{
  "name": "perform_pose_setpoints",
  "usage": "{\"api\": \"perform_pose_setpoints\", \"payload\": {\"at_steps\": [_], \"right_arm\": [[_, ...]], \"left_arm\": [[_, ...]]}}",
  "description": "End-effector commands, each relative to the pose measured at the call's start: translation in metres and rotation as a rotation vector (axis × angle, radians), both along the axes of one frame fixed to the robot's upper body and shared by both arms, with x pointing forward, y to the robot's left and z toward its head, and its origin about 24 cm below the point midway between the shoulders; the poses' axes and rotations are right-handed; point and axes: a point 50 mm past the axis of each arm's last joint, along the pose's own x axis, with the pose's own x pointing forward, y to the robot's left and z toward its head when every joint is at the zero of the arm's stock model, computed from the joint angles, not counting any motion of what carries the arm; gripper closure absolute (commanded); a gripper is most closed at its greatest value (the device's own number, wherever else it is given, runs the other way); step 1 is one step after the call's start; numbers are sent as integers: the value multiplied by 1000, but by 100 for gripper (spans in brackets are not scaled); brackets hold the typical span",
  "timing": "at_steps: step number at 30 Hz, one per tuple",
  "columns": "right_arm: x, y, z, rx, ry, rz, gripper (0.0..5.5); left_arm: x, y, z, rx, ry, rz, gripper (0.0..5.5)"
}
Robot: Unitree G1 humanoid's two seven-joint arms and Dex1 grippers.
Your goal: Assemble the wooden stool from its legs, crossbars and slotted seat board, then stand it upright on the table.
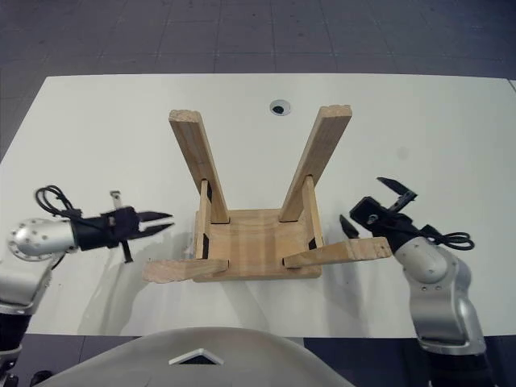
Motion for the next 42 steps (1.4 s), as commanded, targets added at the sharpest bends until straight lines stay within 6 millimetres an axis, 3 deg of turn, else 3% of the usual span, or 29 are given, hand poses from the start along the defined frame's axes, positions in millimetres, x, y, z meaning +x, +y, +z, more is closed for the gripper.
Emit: {"api": "perform_pose_setpoints", "payload": {"at_steps": [1, 3, 7, 12, 18, 21, 25, 29, 40, 42], "right_arm": [[-16, -20, 3, 172, 151, 9, 0], [-29, -29, 7, 273, 242, 50, 0], [-50, -34, 24, 433, 421, 219, 0], [-55, -36, 45, 532, 522, 379, 0], [-53, -25, 62, 606, 488, 487, 0], [-53, -17, 69, 638, 445, 530, 0], [-54, -7, 81, 643, 380, 582, 0], [-56, -3, 89, 651, 325, 614, 0], [-61, 25, 105, 754, 308, 758, 0], [-60, 29, 107, 766, 329, 781, 39]], "left_arm": [[-14, 27, 14, 16, 141, -67, 434], [-27, 36, 22, 19, 204, -103, 399], [-51, 29, 41, -37, 257, -207, 337], [-71, 1, 72, -203, 232, -324, 255], [-93, -33, 95, -350, 194, -395, 148], [-90, -41, 105, -409, 139, -356, 109], [-76, -45, 103, -430, 77, -238, 45], [-66, -49, 96, -426, 50, -161, 45], [-62, -61, 90, -406, 46, -186, 45], [-63, -63, 89, -413, 56, -201, 40]]}}
